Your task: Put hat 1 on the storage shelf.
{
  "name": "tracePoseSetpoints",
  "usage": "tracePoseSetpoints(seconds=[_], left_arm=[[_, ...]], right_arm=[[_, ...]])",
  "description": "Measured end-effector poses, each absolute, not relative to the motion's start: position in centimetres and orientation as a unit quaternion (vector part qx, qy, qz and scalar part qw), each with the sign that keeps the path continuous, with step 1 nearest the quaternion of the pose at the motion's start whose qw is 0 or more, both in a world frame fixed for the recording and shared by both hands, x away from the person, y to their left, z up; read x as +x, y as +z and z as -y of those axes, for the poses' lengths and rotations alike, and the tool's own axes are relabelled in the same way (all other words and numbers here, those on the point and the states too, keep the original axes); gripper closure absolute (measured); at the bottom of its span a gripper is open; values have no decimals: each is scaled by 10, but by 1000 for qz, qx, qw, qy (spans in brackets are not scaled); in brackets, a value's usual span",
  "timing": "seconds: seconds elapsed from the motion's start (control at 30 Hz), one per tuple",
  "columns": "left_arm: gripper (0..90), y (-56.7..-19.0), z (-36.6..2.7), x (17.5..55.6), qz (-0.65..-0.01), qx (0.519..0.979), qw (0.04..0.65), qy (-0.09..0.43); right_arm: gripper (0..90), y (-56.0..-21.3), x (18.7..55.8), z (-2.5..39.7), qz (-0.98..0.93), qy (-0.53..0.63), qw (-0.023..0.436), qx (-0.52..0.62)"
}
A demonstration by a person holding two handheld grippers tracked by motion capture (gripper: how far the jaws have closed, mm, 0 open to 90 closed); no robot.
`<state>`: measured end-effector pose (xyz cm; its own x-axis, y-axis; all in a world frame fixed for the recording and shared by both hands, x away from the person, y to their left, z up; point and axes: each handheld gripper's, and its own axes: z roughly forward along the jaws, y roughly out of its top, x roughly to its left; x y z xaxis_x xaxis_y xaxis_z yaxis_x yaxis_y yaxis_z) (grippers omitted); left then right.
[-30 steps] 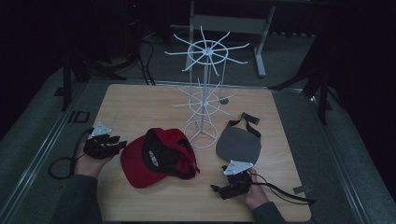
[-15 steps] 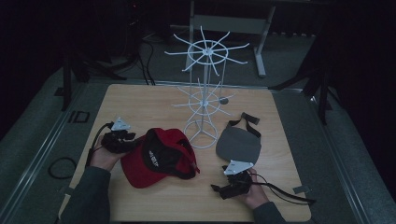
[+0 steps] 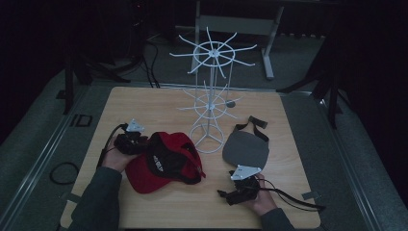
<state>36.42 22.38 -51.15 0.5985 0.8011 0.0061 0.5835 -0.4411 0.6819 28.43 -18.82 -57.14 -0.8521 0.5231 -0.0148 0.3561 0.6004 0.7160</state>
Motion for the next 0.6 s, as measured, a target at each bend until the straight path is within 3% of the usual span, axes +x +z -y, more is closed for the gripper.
tracePoseSetpoints(seconds=[0.17, 0.37, 0.47, 0.6], left_arm=[[722, -512, -236, 364, -441, 818, 323, 179], [747, -516, -276, 359, -532, 754, 321, 213], [750, -516, -285, 356, -549, 741, 321, 215], [663, -518, -296, 344, -551, 742, 336, 183]], right_arm=[[136, -571, 284, 188, -887, 372, 112, 249], [136, -571, 284, 188, -887, 372, 113, 249], [137, -571, 284, 188, -887, 372, 113, 250], [137, -571, 284, 188, -887, 372, 113, 250]])
